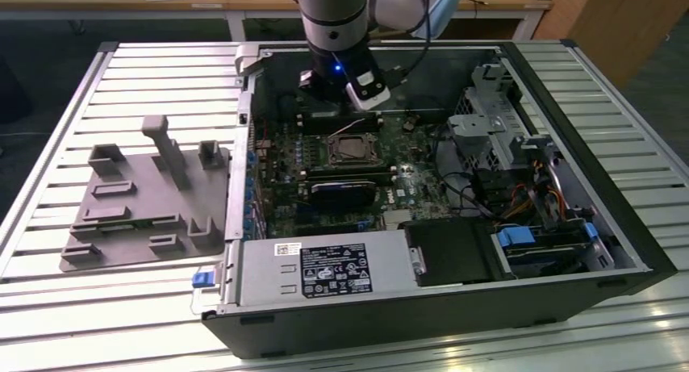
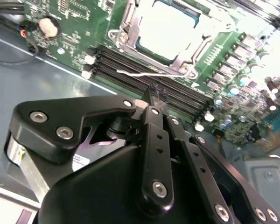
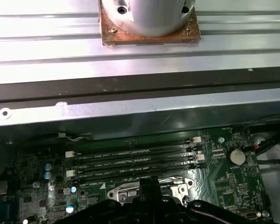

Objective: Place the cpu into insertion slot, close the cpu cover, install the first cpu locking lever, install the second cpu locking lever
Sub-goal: 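Install the first cpu locking lever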

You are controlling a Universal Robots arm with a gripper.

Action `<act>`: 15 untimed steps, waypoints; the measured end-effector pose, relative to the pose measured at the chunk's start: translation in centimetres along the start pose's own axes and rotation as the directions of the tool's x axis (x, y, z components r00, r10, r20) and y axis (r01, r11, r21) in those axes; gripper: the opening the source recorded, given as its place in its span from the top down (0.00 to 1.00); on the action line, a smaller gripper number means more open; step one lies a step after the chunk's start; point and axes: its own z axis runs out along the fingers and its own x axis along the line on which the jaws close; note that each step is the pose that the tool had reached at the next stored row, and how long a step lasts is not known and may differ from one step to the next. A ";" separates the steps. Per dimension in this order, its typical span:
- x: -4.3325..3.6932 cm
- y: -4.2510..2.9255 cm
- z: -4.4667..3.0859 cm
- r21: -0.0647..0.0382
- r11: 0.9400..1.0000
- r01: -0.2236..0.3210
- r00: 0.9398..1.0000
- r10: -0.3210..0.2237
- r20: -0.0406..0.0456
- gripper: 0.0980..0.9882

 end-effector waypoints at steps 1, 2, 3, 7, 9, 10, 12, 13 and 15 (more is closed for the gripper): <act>0.01 -0.01 0.05 -0.001 1.000 0.002 1.000 -0.002 0.009 1.00; 0.02 -0.02 0.09 -0.002 1.000 0.005 1.000 -0.005 0.017 1.00; 0.03 -0.04 0.14 -0.002 1.000 0.007 1.000 -0.007 0.026 1.00; 0.08 -0.08 0.26 0.011 1.000 0.020 0.998 -0.020 0.064 1.00; 0.10 -0.13 0.46 0.011 1.000 0.022 0.997 -0.023 0.073 1.00; 0.12 -0.18 0.61 0.011 1.000 0.023 0.997 -0.024 0.075 1.00; 0.16 -0.26 0.93 0.011 1.000 0.023 0.997 -0.024 0.076 1.00; 0.18 -0.29 1.06 0.013 1.000 0.023 0.997 -0.024 0.076 1.00; 0.22 -0.33 1.33 0.021 1.000 0.024 0.997 -0.025 0.077 1.00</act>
